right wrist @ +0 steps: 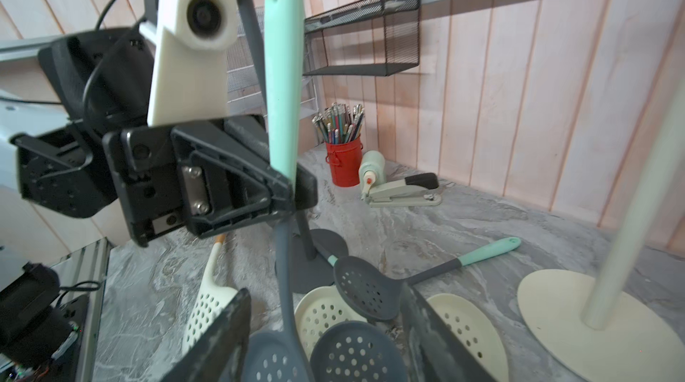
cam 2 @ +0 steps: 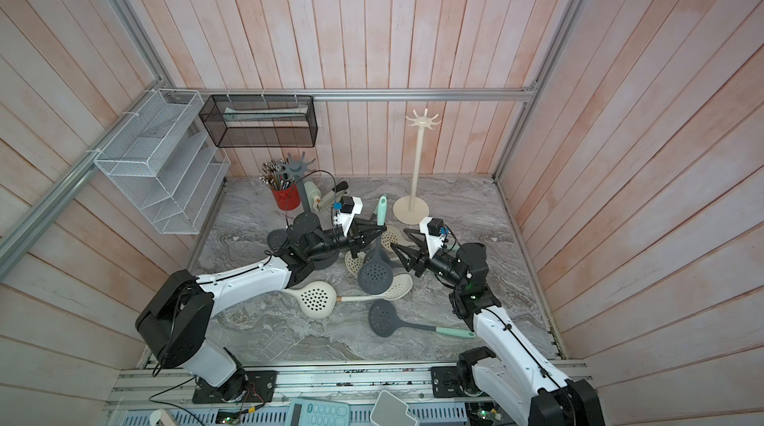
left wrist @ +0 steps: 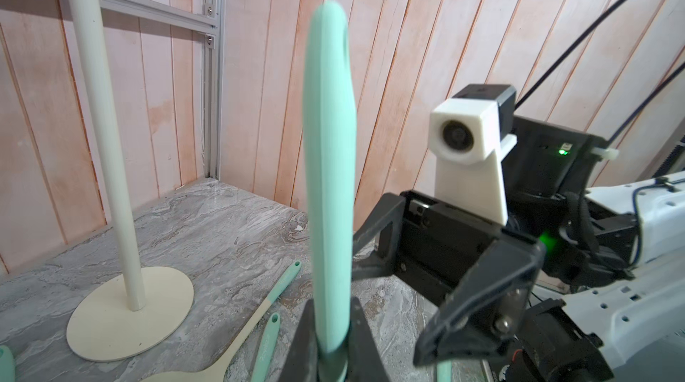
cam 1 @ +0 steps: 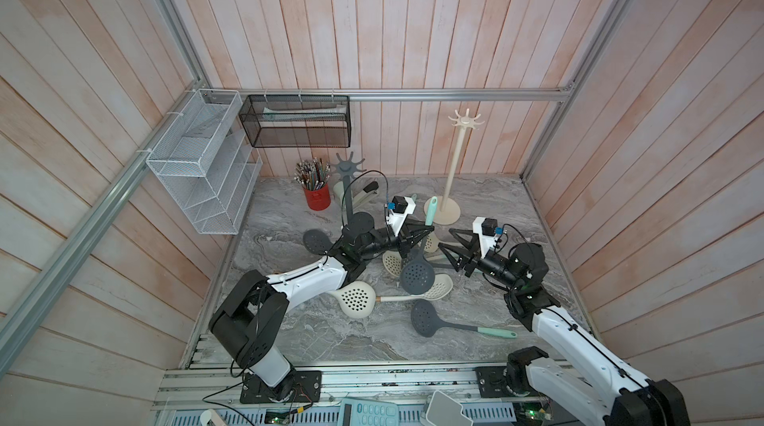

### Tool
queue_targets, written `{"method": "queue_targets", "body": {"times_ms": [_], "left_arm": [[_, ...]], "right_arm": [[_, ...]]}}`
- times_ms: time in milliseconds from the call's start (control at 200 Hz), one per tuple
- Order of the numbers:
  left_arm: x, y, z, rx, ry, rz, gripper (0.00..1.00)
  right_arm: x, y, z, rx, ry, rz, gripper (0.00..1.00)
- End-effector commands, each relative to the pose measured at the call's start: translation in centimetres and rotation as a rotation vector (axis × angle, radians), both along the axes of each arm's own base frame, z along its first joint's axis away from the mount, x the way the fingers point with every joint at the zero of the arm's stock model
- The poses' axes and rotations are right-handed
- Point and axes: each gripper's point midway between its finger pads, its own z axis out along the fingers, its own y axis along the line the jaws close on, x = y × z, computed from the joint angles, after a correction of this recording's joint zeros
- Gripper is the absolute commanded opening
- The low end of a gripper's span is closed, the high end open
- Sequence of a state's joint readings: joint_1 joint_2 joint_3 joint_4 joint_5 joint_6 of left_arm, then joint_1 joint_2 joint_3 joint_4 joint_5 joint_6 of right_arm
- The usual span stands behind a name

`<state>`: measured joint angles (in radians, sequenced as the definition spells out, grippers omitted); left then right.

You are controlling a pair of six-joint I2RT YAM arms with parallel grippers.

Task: Hang the skimmer on the kitchen utensil rack
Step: Pick up the skimmer from the center of the board.

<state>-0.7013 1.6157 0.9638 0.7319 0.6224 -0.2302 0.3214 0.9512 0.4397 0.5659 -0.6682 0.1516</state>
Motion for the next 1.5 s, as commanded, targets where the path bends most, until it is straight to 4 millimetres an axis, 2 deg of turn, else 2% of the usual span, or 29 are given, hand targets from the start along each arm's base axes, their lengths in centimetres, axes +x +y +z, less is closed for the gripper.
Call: {"method": "queue_targets", "body": {"times_ms": [0,225,320,525,590,750,800,845,890,970,1035,1105,1240,1485,1495], "left_arm": [[-0.7,-0.1,2.0,-0.038,-0.031,-0.047,0.06],[-1.7,-0.1,2.9,-0.054,-0.035,-0.107,0.06],[-2.1,-0.2,3.2,-0.050,-0.034,-0.129,0.05],[-2.2,-0.2,3.6,-0.051,-0.035,-0.138,0.06],[-2.1,-0.2,3.5,-0.049,-0.034,-0.134,0.06],[-1.6,0.1,3.5,-0.054,-0.021,-0.092,0.08],[-1.1,0.2,3.4,-0.050,-0.011,-0.061,0.13],[-0.7,0.3,3.2,-0.037,0.003,-0.036,0.23],[-0.1,0.5,3.0,-0.020,0.018,0.002,0.40],[0.3,1.1,2.5,0.008,0.038,0.043,0.63],[0.5,2.0,2.3,0.019,0.049,0.097,0.75],[0.5,3.2,1.7,0.048,0.062,0.150,0.82],[0.1,5.3,0.0,0.137,0.105,0.235,0.88],[0.2,8.7,-3.7,0.340,0.179,0.384,0.91],[0.2,8.8,-3.8,0.348,0.179,0.388,0.93]], "right_arm": [[-0.3,1.5,-0.7,-0.058,-0.036,0.060,0.64],[0.2,3.0,-2.1,-0.086,-0.014,0.103,0.61],[0.0,3.6,-1.9,-0.070,-0.021,0.132,0.59],[0.1,4.8,-2.1,-0.081,-0.006,0.161,0.46],[0.2,5.0,-1.8,-0.079,-0.005,0.161,0.41],[0.6,5.0,-1.4,-0.093,0.006,0.145,0.16],[0.8,4.8,-1.5,-0.094,0.014,0.127,0.00],[1.1,4.6,-1.3,-0.092,0.014,0.101,0.00],[1.4,4.3,-1.3,-0.092,0.016,0.074,0.00],[2.1,3.6,-1.0,-0.085,0.018,0.011,0.00],[3.2,2.8,-0.9,-0.081,0.024,-0.063,0.00],[4.4,1.9,-0.8,-0.078,0.037,-0.129,0.00],[6.9,0.6,0.3,-0.050,0.054,-0.256,0.00],[13.0,0.3,1.3,-0.032,0.160,-0.430,0.00],[13.3,0.3,1.4,-0.029,0.164,-0.441,0.00]]}}
